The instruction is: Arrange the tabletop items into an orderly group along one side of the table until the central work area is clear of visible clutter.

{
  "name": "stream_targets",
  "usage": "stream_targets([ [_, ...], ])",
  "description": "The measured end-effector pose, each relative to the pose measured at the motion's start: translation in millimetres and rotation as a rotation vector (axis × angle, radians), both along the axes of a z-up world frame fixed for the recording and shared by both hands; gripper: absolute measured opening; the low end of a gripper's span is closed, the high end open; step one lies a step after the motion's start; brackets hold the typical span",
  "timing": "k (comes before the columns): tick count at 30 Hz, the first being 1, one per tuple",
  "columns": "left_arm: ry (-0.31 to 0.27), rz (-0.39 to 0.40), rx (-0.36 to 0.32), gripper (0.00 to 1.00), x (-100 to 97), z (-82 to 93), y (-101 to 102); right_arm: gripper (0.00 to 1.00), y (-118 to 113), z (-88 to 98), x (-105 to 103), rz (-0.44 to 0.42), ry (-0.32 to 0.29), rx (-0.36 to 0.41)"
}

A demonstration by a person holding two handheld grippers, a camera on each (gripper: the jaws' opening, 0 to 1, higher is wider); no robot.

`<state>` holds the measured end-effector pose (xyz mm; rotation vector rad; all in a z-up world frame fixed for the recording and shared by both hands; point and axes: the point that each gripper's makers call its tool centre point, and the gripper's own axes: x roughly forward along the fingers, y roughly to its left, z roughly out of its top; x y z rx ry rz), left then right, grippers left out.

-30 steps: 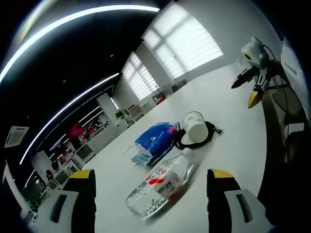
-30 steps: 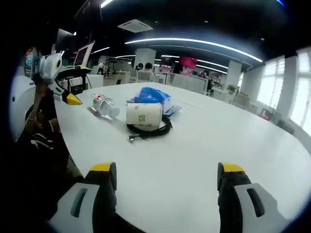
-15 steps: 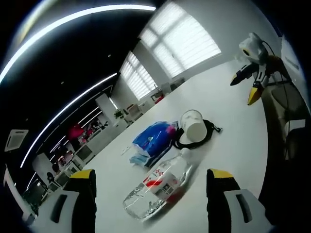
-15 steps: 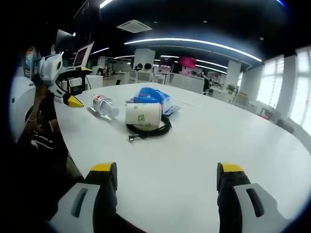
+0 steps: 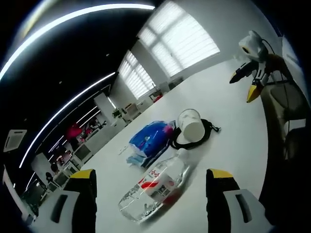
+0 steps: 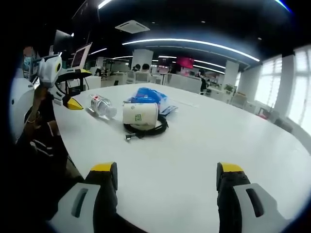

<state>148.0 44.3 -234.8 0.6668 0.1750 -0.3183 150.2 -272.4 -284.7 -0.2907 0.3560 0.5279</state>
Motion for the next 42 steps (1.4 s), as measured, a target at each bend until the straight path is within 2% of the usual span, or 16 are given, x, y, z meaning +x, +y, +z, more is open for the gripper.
stream_targets([
  [35,0.016,-0.007,0.032,0.9,10.9,-13.3,-9.5,0.79,-2.0,-2.7,-1.1,-0.013,-0.001,0.004],
  [42,0.018,0.002,0.056,0.9,13.2,-17.5,-9.2,0.79,-1.9,-2.2,-1.5,-0.012,-0.003,0.007],
])
